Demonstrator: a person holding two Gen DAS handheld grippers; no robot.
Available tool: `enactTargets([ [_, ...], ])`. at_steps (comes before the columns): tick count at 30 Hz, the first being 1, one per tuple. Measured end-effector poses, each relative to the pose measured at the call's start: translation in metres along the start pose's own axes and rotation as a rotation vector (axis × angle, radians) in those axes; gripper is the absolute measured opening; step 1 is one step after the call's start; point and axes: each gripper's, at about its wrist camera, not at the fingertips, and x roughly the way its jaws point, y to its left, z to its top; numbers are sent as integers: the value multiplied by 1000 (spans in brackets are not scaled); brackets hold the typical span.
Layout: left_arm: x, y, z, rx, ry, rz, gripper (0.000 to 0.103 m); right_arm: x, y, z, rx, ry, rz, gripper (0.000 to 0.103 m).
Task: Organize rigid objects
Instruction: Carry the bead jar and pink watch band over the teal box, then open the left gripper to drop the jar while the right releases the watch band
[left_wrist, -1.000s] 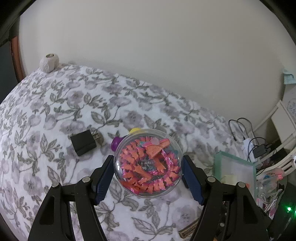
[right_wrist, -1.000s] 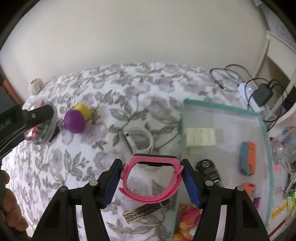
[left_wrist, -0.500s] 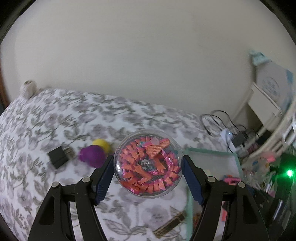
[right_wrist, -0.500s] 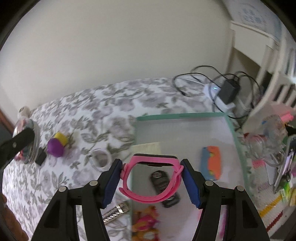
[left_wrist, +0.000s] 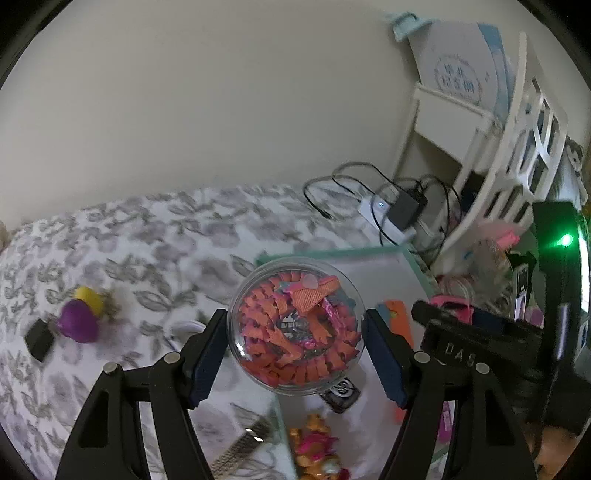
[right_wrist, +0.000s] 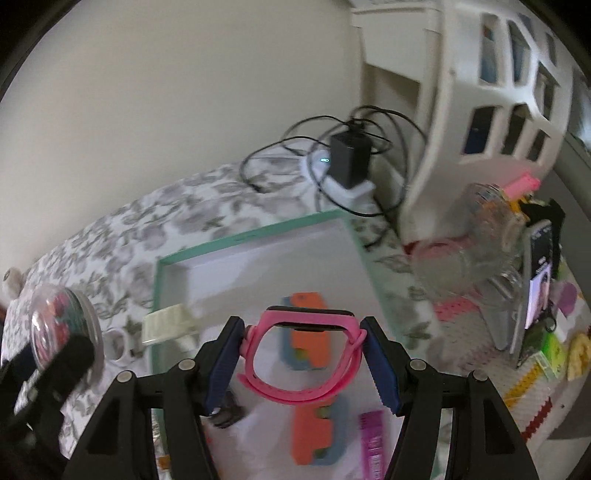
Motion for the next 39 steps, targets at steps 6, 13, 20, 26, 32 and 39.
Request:
enactTargets([
  [6,24,-21,-11,56,29,13,74,11,-15,-2,36,22,-16,68],
  [13,47,-27,-26,70,90,31,74,27,-17,-9,34,66,-17,68],
  [20,56,-31,-33,87,104,36,74,39,-14,-16,24,100,-17,68],
  [26,62,-35,-35,108,126,41,74,46,-11,-21,17,128,-21,68],
  [32,61,-34,-35,111,125,43,75,53,-10,-23,12,152,-22,69],
  [39,58,-34,-33,123,131,51,76,52,-8,-22,9,159,-19,69],
])
